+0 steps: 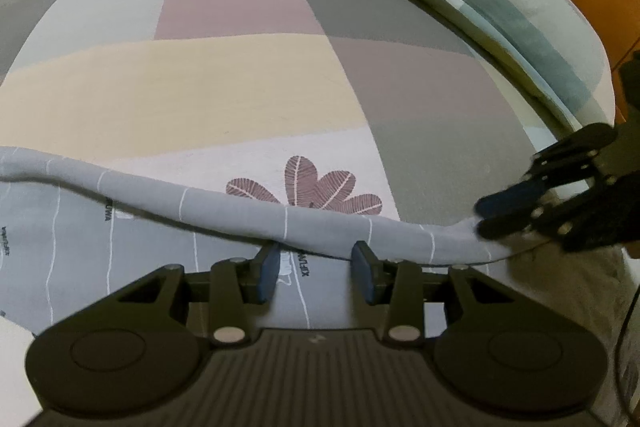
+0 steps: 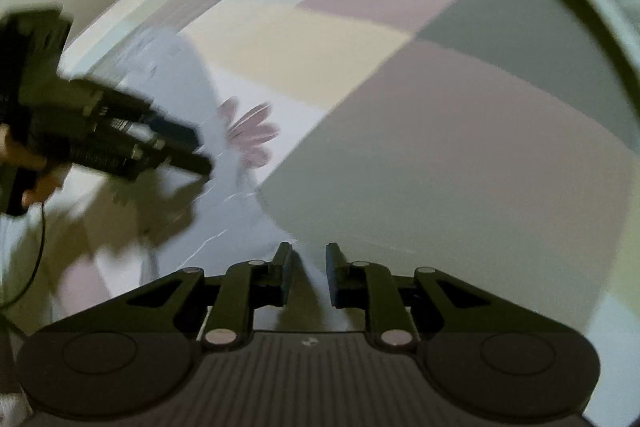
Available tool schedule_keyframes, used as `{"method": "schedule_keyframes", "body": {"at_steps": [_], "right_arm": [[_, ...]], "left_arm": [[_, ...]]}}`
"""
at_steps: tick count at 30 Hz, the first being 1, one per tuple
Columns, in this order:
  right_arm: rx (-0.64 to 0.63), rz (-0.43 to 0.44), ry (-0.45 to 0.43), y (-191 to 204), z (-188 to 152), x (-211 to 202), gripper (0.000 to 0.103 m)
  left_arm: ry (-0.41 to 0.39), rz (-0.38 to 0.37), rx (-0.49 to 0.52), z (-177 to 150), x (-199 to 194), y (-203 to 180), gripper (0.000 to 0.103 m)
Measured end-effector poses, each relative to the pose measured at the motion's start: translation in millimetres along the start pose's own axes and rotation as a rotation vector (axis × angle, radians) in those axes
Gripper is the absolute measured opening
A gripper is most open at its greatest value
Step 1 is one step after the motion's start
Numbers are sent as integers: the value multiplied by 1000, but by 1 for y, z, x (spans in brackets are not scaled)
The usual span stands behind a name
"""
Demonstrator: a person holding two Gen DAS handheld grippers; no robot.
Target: Fold clothes
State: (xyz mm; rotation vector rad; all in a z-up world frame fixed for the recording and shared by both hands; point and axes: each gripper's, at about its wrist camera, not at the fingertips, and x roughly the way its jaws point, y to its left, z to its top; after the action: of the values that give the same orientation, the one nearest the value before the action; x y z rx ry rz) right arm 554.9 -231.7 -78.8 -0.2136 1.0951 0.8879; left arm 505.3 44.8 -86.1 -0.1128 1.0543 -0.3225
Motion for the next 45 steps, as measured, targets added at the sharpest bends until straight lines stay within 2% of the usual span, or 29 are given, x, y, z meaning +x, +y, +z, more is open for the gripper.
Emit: {"method": "schedule_keyframes", "body": {"at_steps": [2, 5, 6, 7, 10, 14, 17, 22, 24, 26, 31, 36, 40, 42, 45], "right_arm": [[-29, 23, 13, 2, 3, 7, 28], [-47, 48, 35, 4, 8, 11, 26], [-60, 52, 44, 6, 9, 12, 11], [-75, 50, 48, 8, 10, 13, 5], [-110, 13, 37, 12, 13, 13, 4], [-53, -76, -31, -4, 25, 6, 4], [-31, -132, -47, -16, 34, 5, 4], [-31, -187, -2, -18, 37, 22, 4], [-17, -193, 14, -19, 41, 26, 8], [-1, -178, -12, -20, 49, 22, 12], [27, -112, -97, -14, 85, 21, 14], [-62, -14, -115, 20, 134, 66, 14], [-115, 78, -121, 45, 174, 109, 18], [-123, 107, -113, 54, 191, 129, 18], [-138, 145, -92, 68, 206, 153, 21]], "left_arm": [[5, -3, -5, -2, -2, 0, 40], [8, 0, -6, -4, -3, 1, 40], [9, 0, -8, -4, -3, 1, 40], [10, 0, -8, -3, -3, 0, 40], [16, -6, -17, -1, -5, 0, 40], [16, -15, -10, 3, -8, -1, 40], [20, -15, -5, 6, -9, 0, 40], [21, 5, -21, 6, -9, 7, 40], [15, 18, -25, 7, -15, 15, 40], [9, 31, -30, 7, -21, 23, 40], [-7, 76, -42, 7, -36, 46, 40], [-48, 177, -81, 4, -53, 88, 40], [-69, 227, -145, 0, -58, 128, 40], [-37, 216, -216, -6, -55, 149, 40], [-61, 168, -259, -17, -62, 162, 41]]}}
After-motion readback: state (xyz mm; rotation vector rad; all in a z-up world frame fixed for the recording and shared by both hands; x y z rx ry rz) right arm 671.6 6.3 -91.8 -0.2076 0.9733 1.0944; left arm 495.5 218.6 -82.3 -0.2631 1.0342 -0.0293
